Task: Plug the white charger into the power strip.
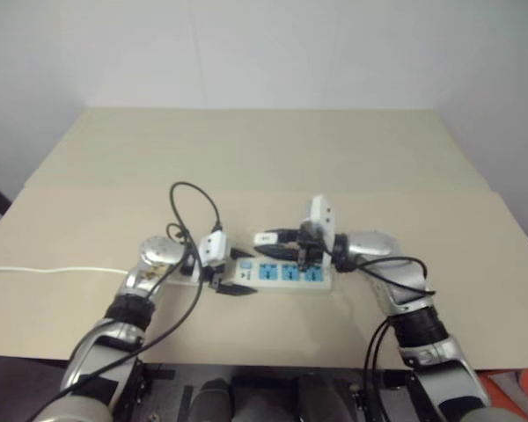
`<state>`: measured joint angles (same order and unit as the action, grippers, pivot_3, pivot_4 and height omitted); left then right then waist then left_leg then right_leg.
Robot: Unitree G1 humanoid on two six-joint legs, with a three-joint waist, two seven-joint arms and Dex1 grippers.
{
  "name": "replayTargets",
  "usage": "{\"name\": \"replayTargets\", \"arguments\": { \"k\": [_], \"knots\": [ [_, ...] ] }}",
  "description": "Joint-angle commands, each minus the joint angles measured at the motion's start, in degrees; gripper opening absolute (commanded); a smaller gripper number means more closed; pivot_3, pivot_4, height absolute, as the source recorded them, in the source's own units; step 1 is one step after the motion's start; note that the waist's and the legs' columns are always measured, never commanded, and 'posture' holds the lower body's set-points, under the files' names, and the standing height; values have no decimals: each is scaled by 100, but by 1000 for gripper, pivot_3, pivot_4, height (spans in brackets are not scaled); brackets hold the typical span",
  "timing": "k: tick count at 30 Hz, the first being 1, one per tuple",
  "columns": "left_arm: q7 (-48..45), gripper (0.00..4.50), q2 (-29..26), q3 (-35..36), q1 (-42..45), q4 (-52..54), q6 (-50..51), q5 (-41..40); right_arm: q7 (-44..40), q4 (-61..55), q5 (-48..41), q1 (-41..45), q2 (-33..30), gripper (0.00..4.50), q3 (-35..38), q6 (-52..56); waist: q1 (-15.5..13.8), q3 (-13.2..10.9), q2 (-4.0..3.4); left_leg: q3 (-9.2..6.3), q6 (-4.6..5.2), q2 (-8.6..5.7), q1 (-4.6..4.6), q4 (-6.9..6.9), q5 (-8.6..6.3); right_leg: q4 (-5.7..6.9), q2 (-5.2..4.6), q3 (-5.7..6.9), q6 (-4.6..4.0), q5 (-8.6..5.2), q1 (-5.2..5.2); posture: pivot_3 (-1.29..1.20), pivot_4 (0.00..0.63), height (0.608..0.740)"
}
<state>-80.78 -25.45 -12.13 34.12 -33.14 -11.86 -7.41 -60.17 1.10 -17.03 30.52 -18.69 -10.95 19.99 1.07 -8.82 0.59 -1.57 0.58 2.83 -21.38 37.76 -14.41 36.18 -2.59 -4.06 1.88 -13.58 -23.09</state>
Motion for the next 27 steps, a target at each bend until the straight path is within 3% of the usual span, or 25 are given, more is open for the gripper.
{"name": "replayTargets", "arguments": {
  "k": [1, 27],
  "knots": [
    [46, 3312, -122, -21, -143, 105, 110, 58, -36, 10, -22, 26, 53, 1149, -31, -318, -1, 0, 0, 0, 0, 0, 0, 0, 0, 0, 0, 0, 0, 0, 0, 0, 150, 740],
    [-22, 3312, -252, -53, -220, 290, 232, -1, -26, 527, 178, -13, 254, 1149, -272, -851, 50, 0, 0, 0, 0, 2, 2, -1, 0, 1, 1, -1, 0, 0, -1, 0, 150, 740]
  ]
}}
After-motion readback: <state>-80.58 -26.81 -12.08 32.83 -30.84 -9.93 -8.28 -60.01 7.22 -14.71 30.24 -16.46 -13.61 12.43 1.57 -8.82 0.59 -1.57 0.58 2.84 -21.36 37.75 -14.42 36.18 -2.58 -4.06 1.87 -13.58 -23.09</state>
